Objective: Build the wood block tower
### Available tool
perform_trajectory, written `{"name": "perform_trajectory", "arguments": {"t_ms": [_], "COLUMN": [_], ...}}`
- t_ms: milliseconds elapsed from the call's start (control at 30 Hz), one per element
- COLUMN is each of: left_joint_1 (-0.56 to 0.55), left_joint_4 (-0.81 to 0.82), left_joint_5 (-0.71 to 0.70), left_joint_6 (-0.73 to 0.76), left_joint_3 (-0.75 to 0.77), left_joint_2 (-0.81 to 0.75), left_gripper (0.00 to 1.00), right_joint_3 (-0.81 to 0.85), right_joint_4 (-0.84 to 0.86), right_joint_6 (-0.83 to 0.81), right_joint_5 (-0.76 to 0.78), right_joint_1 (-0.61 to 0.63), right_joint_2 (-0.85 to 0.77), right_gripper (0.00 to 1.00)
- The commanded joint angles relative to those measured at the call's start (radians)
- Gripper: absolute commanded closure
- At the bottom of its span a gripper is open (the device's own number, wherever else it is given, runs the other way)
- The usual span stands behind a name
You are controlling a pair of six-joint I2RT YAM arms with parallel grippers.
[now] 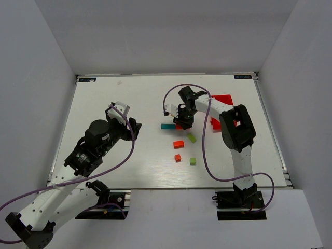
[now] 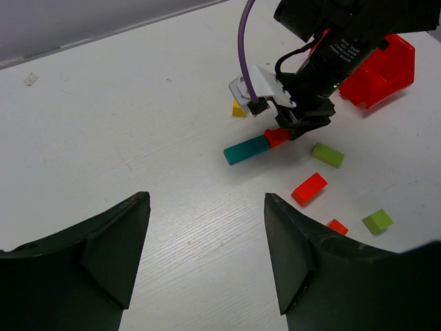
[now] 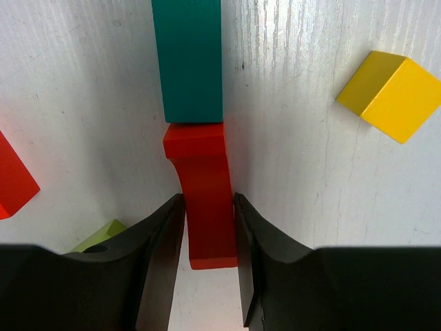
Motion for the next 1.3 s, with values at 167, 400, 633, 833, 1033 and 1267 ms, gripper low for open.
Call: {"name": "perform_trajectory", "arguments": {"t_ms": [167, 400, 633, 833, 1033, 1267], "left_joint_1": [0.004, 0.004, 0.004, 0.004, 0.004, 0.004], "left_joint_4": [0.001, 0.001, 0.001, 0.001, 0.001, 0.001], "left_joint_5": [0.000, 0.000, 0.000, 0.000, 0.000, 0.000], "left_joint_6": [0.005, 0.005, 0.005, 0.005, 0.005, 0.005], "left_joint_3": [-0.003, -0.003, -0.003, -0.003, -0.003, -0.003], "left_joint_2": [-0.011, -0.011, -0.011, -0.011, -0.011, -0.011], "left_gripper": [0.23, 0.23, 0.23, 0.23, 0.23, 0.23], "right_joint_3": [-0.022, -0.026, -0.026, -0.026, -0.032, -0.040], "right_joint_4": [0.018, 0.019, 0.025, 0.022, 0.036, 0.048], "right_joint_6": [-0.004, -0.004, -0.006, -0.006, -0.001, 0.011], "right_joint_5": [-0.003, -0.002, 0.004, 0.006, 0.007, 0.015], "right_joint_1": [0.017, 0.023, 0.028, 0.028, 0.028, 0.026], "right_joint_2": [0.054, 0.057, 0.054, 0.058, 0.054, 0.038], "right_gripper": [0.60, 0.60, 0.60, 0.52, 0.33, 0.10]}}
